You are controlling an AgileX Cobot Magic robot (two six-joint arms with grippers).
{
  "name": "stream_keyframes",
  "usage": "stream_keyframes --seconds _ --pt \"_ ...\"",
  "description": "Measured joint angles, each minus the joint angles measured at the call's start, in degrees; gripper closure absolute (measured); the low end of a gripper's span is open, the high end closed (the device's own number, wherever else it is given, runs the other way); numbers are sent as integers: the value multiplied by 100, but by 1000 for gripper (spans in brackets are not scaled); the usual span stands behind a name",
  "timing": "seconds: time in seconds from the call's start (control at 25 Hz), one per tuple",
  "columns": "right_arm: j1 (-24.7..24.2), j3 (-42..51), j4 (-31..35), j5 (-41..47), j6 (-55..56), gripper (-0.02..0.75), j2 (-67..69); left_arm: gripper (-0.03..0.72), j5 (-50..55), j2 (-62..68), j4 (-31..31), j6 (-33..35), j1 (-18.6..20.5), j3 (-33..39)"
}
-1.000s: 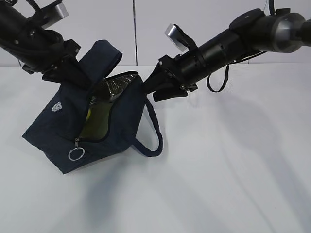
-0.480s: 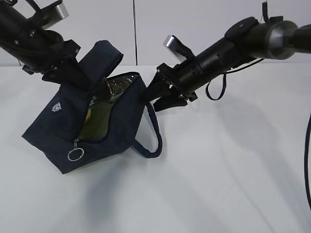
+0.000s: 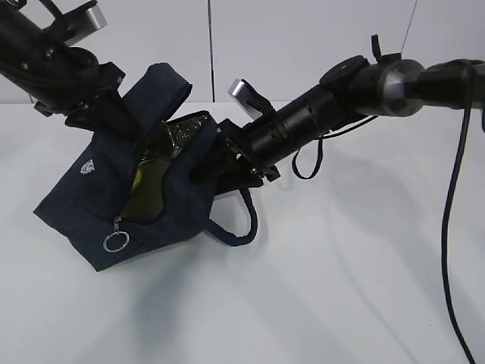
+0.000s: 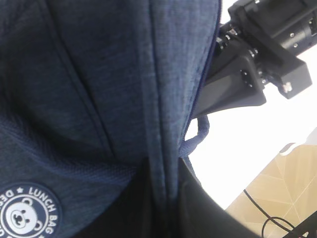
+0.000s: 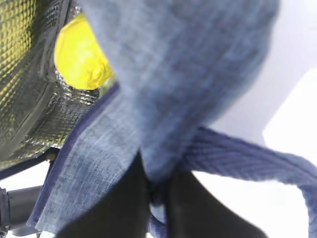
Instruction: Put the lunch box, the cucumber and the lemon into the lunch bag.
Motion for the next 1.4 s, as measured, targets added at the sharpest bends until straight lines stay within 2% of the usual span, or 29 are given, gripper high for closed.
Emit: stream_keyframes --seconds 0.08,0.28,0.36,0.68,0.8,1.04,1.4 --pt "0 0 0 0 0 381 0 671 0 0 0 0 0 0" --pt "0 0 0 -13 0 668 0 671 10 0 0 0 0 0" --pt "0 0 0 -25 0 716 0 671 10 0 -24 0 -9 0" --pt "-59 -204 -181 -25 88 727 -11 671 10 0 -175 0 -74 0" --pt "-67 -437 -710 28 302 727 -145 671 -17 0 -223 0 -199 0" --pt "-101 -958 -1736 178 825 727 -538 671 -173 0 -722 0 -378 0" --pt "-131 -1025 -2585 266 1161 728 -951 671 -239 11 -1190 0 -590 0"
